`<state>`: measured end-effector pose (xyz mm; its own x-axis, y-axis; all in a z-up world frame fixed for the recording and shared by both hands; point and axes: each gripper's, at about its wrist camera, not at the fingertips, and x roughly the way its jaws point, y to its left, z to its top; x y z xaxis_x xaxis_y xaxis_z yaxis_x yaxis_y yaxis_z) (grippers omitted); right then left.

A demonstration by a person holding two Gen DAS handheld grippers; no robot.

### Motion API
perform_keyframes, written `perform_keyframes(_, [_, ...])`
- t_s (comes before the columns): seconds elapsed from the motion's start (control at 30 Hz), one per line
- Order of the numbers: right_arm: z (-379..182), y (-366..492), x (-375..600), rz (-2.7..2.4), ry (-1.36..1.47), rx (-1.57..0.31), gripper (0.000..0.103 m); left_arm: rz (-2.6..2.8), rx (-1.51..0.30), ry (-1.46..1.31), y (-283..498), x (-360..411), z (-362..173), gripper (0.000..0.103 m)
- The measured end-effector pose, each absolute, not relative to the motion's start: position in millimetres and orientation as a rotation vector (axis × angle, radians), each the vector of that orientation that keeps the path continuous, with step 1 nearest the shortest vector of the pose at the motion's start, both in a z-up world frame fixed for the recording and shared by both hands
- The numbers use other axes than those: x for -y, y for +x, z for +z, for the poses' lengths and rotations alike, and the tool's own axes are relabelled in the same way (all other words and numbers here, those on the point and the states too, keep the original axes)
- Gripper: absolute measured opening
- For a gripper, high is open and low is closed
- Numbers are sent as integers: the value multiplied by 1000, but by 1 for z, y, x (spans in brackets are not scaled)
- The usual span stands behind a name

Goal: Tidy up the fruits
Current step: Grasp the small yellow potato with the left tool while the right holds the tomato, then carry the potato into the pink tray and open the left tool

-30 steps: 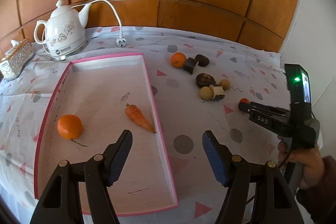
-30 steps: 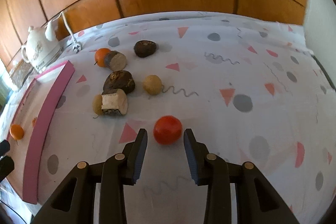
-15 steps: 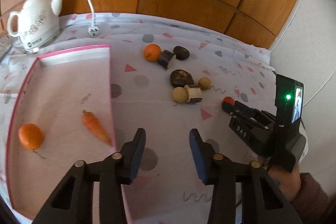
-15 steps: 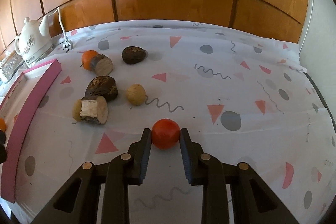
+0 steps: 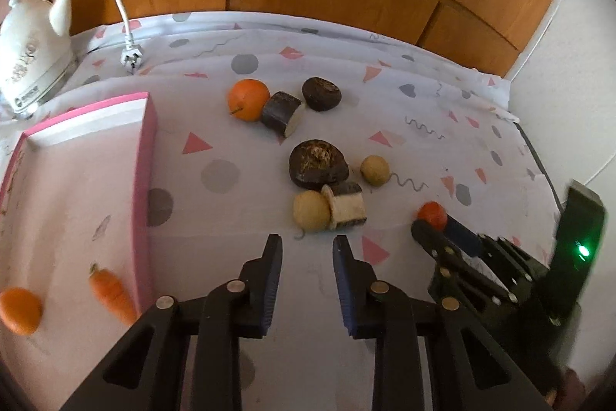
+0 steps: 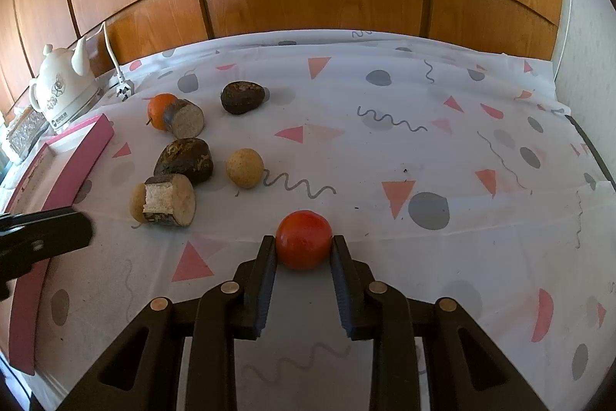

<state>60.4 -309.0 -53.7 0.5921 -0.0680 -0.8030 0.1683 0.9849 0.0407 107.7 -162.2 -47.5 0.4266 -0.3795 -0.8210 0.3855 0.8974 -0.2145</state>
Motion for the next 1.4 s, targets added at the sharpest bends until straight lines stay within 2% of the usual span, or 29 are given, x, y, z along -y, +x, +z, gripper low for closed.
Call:
perform_keyframes(0.63, [-54, 58, 313, -127, 151, -914, 28, -538, -1044, -38, 135, 183, -76, 27])
perform_keyframes(1.4, [-53, 60, 316, -120, 171, -928, 28, -525, -967, -17, 70, 145, -49, 26])
